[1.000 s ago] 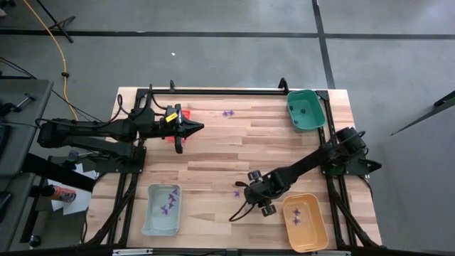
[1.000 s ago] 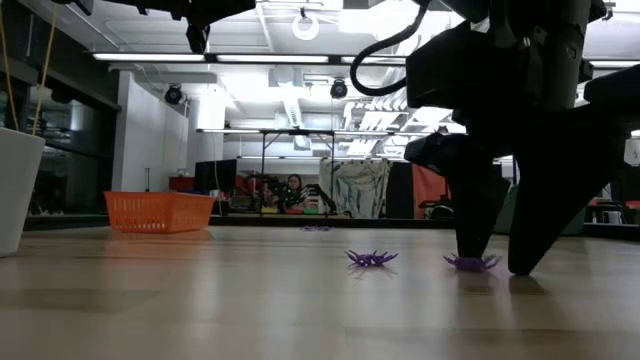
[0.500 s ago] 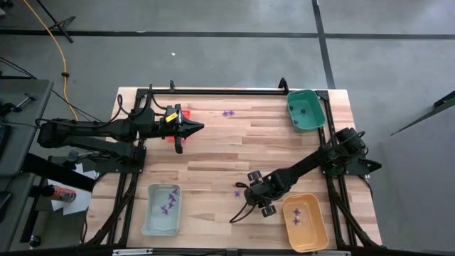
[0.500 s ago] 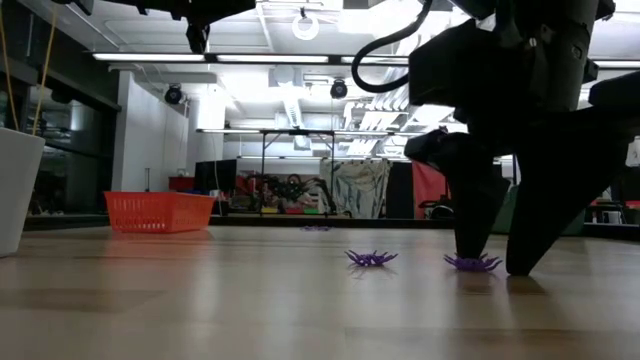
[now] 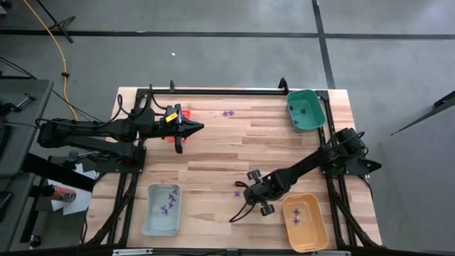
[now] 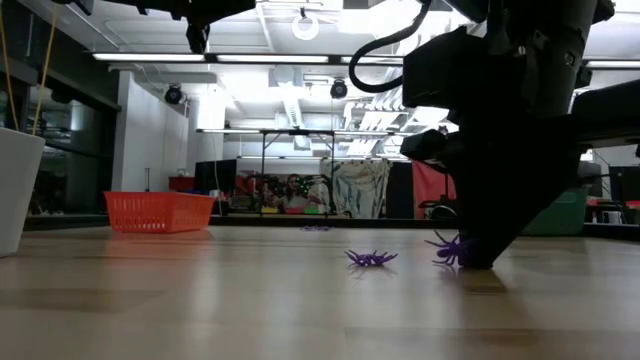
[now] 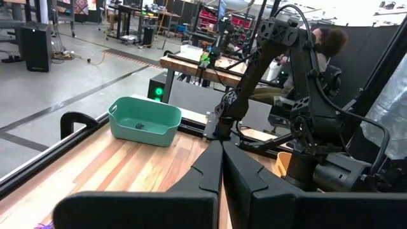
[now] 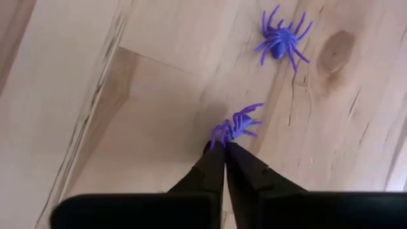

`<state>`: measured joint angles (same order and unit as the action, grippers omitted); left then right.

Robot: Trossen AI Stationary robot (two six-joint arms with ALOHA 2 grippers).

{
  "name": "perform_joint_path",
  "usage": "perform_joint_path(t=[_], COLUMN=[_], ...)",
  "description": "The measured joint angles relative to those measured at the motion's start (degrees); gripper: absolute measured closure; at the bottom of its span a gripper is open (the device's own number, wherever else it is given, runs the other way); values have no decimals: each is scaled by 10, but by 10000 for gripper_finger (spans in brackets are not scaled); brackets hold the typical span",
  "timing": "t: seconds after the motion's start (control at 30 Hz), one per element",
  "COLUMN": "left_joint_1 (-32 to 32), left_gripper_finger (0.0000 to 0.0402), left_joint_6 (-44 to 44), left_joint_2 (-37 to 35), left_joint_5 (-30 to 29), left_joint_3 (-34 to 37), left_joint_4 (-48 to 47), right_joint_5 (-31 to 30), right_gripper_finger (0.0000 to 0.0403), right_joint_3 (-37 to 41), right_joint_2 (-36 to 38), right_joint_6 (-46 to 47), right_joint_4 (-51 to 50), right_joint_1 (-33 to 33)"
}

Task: Sort Halloween decoration
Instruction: Put the violet spider toy into the yellow bin

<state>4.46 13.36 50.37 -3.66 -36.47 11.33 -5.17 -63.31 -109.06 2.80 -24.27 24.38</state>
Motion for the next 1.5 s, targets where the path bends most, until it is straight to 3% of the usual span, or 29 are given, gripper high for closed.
perform_joint_path(t=[0.27,0.47,0.6,0.83,1.0,1.13,1.37,1.5], left_joint_1=[0,0,0,0,0,0,0,0], left_gripper_finger=[401,402,402,401,401,402,402,402], left_joint_6=[0,0,0,1,1,1,16,16], left_joint_2=[0,0,0,0,0,0,0,0], left_joint_5=[0,0,0,0,0,-1,0,8], left_joint_3=[0,0,0,0,0,0,0,0], left_joint_4=[1,1,1,1,1,1,2,8], right_joint_5=[-13,-44,-56,-86,-139,-163,-146,-93], right_gripper_finger=[401,402,402,403,403,403,403,403], right_joint_3=[0,4,60,206,270,294,272,241], right_joint_2=[9,63,138,343,476,536,514,474], right_joint_6=[12,52,96,240,317,298,167,125], right_joint_4=[-23,-103,-123,-107,-39,101,351,407], right_joint_1=[0,-21,-38,-50,-52,-74,-151,-195])
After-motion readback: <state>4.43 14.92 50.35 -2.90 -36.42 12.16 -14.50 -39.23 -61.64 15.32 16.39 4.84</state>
